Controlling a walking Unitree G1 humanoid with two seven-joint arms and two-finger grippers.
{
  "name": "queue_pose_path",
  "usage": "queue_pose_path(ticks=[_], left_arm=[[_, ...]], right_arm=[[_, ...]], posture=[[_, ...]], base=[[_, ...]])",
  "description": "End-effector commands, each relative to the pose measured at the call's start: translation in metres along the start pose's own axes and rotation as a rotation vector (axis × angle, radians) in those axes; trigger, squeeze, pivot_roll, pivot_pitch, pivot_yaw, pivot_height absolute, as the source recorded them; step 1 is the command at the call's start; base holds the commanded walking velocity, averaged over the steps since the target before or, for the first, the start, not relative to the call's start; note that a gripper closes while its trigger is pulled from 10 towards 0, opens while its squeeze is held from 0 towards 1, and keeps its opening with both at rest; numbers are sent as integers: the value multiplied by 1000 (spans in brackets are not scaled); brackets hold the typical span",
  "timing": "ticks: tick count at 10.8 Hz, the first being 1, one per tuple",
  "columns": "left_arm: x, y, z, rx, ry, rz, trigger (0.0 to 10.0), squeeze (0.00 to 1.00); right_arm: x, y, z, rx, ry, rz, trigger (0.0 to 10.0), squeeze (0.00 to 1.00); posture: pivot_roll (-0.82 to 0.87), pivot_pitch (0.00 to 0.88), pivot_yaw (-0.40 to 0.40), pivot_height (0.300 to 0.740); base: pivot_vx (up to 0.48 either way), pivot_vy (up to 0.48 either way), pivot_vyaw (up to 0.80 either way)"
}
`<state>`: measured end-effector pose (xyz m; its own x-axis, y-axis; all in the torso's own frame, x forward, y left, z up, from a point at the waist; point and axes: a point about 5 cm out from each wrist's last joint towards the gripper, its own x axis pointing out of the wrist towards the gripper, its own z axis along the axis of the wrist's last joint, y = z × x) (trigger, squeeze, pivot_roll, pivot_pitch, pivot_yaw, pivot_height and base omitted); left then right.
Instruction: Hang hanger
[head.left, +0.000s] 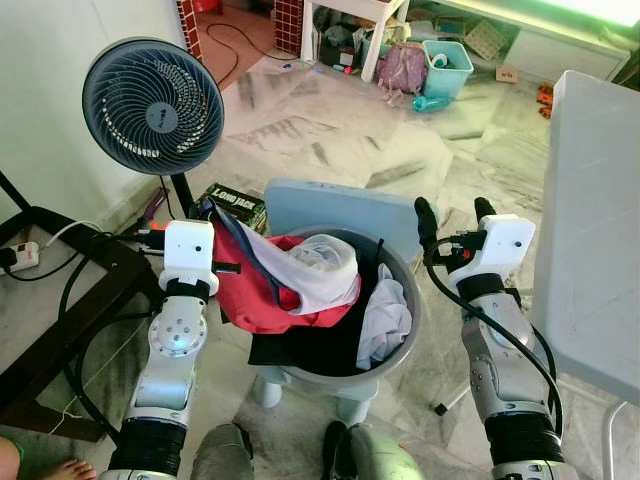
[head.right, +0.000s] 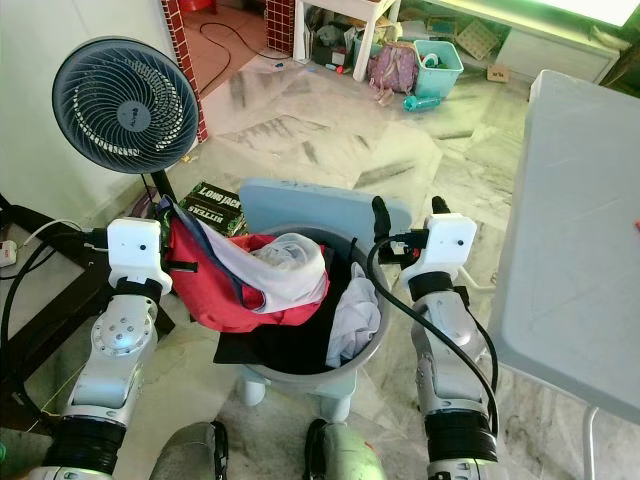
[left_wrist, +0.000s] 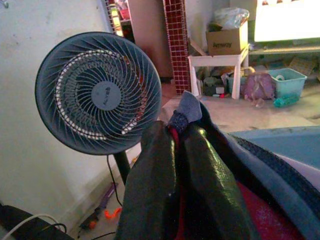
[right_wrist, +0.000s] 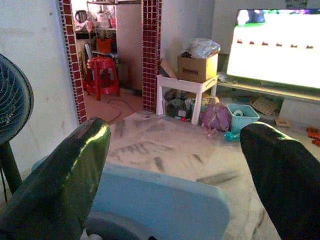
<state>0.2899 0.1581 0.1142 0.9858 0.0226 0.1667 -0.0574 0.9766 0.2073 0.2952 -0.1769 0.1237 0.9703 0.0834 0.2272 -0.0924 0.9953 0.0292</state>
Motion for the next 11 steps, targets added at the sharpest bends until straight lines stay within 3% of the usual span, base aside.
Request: queue_pose_path(ticks=[1, 11], left_arm=[[-1, -1, 0, 2, -1, -1, 10000, 0], [-2, -5, -1, -2, 5, -21, 10000, 0]], right_arm=[[-2, -3, -2, -9, 11, -3, 10000, 0], [-9, -5, -5, -17, 30, -12, 10000, 0]], posture=[[7, 119, -46, 740], [-5, 130, -39, 740]], base=[[0, 0, 0], [-194, -242, 0]])
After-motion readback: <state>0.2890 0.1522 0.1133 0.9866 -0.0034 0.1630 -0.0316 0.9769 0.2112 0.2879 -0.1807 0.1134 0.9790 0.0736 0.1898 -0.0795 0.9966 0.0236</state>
